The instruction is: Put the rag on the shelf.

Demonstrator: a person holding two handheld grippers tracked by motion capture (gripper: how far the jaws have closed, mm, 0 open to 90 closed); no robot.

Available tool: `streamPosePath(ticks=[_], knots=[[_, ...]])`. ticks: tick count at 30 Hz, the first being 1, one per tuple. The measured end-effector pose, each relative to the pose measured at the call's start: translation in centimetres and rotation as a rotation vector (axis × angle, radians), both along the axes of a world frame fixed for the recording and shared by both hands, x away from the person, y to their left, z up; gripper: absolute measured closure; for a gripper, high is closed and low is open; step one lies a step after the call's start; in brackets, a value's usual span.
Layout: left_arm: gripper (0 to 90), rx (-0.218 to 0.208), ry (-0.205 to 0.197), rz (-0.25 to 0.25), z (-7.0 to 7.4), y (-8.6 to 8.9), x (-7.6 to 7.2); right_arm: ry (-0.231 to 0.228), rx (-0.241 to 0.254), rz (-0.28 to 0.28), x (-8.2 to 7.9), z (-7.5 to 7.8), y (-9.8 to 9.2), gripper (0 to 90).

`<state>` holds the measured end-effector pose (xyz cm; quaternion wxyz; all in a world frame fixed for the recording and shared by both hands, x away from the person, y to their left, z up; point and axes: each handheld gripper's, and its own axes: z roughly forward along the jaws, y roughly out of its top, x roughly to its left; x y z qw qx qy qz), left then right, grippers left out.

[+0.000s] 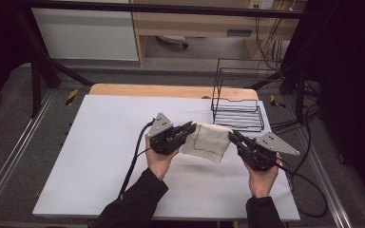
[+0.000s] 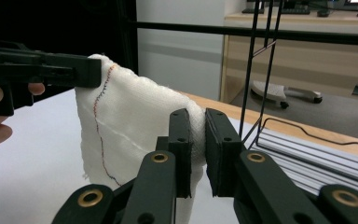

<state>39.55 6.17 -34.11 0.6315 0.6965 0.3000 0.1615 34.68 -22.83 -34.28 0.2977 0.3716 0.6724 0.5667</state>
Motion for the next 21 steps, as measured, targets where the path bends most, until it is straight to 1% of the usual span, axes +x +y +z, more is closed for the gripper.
streamPosePath(ticks=[2, 6, 7, 10, 21], knots=[[83.3, -0.005, -0.009, 0.000, 0.3, -0.1, 0.0, -0.005, 0.003, -0.001, 0.0, 0.2, -0.1, 81.6], [83.3, -0.016, -0.025, 0.004, 1.0, -0.3, -0.1, -0.026, 0.004, -0.011, 0.0, 1.0, -0.2, 81.7], [83.3, -0.019, -0.028, 0.004, 1.2, -0.4, -0.1, -0.039, 0.005, -0.016, 0.0, 1.4, -0.2, 81.8], [83.3, -0.029, -0.041, 0.005, 1.7, -0.5, -0.1, -0.054, 0.016, -0.021, 0.1, 1.9, -0.3, 81.8], [83.3, -0.046, -0.075, 0.012, 3.6, -0.8, 0.1, -0.087, 0.029, -0.034, 0.2, 3.3, -0.5, 82.0]])
